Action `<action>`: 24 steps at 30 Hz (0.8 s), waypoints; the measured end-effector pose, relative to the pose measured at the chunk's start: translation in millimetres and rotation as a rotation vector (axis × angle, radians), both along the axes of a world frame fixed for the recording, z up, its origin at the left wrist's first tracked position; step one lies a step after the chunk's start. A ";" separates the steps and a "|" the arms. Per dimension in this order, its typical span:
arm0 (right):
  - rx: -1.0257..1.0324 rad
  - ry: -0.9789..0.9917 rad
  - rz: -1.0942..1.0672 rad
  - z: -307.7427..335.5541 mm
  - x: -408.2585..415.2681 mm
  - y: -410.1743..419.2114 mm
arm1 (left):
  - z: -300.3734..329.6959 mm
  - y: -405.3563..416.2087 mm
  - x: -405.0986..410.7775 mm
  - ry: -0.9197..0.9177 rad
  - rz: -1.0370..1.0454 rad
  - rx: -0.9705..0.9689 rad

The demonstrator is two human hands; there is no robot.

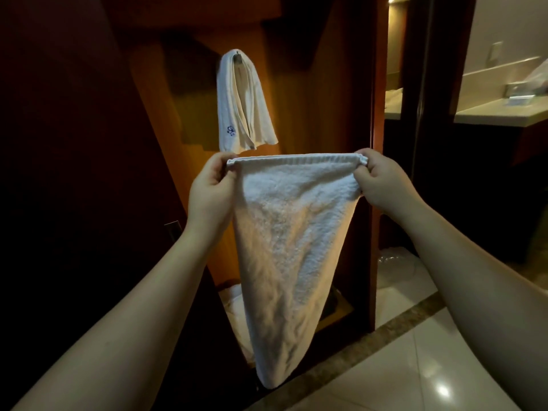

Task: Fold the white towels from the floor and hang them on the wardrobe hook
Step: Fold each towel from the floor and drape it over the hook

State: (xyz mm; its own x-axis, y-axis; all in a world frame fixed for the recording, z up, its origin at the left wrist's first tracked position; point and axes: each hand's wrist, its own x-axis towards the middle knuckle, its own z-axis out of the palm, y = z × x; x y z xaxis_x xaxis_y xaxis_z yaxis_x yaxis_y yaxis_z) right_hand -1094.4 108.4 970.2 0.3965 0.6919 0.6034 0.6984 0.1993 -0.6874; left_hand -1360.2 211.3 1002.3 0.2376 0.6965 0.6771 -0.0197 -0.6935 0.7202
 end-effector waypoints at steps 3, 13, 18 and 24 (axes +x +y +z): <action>0.109 0.154 -0.019 -2.5 -5.1 2.9 | -4.9 -3.2 3.4 -0.045 0.005 0.002; 0.067 0.871 0.389 -24.9 -11.7 -2.0 | -23.9 -2.6 13.6 -0.165 -0.159 -0.364; -0.286 1.143 0.840 -49.4 -3.1 -14.7 | -35.0 -5.1 11.6 -0.174 -0.197 -0.512; -0.274 1.209 0.847 -61.2 -6.8 -17.9 | -50.0 -5.4 -6.5 -0.135 -0.226 -0.596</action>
